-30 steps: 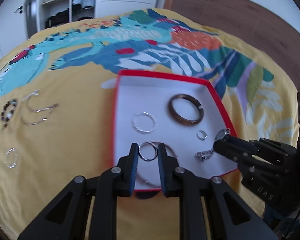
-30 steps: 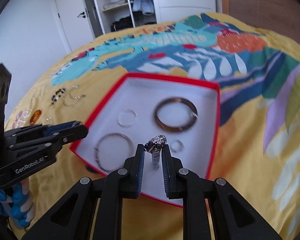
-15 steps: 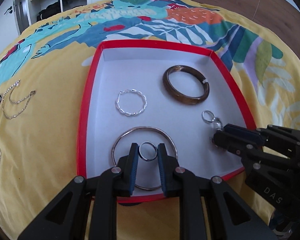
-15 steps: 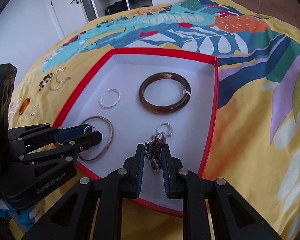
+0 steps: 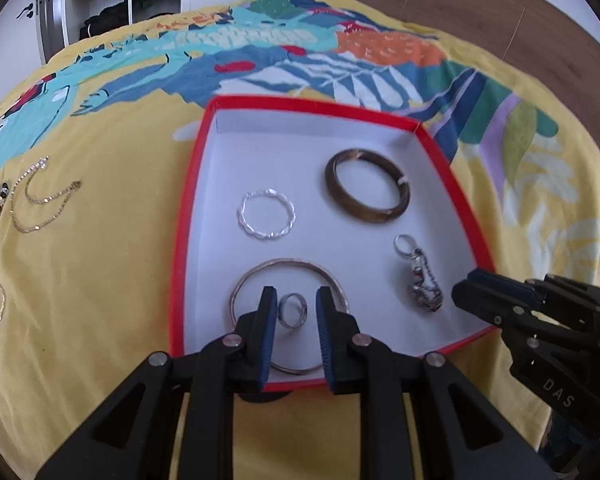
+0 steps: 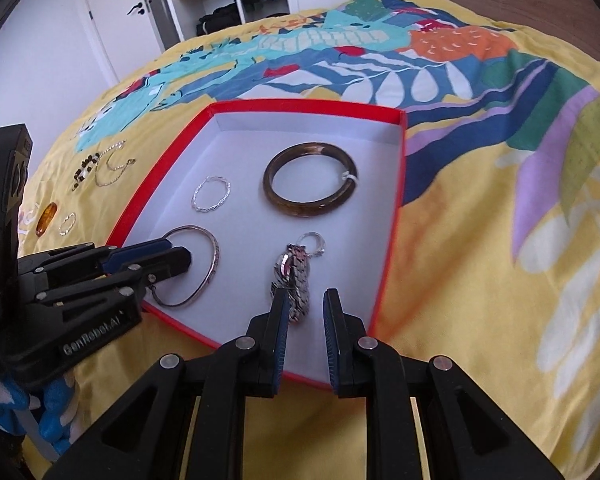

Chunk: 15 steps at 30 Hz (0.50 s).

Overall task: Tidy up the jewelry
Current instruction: 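Raise both open grippers out of the red box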

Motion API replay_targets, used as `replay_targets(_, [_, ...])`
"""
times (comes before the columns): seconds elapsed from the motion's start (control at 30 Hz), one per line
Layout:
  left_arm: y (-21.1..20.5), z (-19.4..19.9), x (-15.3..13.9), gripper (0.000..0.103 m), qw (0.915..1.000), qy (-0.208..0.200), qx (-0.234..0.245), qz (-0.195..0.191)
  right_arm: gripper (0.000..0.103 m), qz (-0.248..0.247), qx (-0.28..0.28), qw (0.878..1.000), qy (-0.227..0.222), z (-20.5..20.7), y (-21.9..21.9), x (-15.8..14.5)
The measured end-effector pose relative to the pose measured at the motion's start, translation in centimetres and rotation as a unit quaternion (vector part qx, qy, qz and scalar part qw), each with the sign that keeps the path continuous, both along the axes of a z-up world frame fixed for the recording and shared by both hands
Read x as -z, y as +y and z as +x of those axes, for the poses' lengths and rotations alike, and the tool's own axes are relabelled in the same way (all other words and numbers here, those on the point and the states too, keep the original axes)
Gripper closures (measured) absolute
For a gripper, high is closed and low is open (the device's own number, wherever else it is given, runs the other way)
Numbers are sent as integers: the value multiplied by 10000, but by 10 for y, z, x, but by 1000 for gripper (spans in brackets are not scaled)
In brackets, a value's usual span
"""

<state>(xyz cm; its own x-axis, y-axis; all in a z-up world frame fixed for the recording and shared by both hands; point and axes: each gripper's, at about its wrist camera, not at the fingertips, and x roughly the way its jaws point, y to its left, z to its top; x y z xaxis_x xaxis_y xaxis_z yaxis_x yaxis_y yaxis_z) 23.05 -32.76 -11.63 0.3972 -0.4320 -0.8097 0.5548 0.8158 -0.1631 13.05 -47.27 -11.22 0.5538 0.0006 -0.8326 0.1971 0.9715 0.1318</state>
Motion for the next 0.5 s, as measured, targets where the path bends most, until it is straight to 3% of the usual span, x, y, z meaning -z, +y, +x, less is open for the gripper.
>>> replay_targets(0.27, [29,-13,-42,84,9988,-231,-58,-419,81,-104,247,9995,-174,-23,4,-30])
replay_targets(0.5, [80,-17,-64,84,9978,-405,-420,-310,80,-143,12,9990,-433,-21,42,-59])
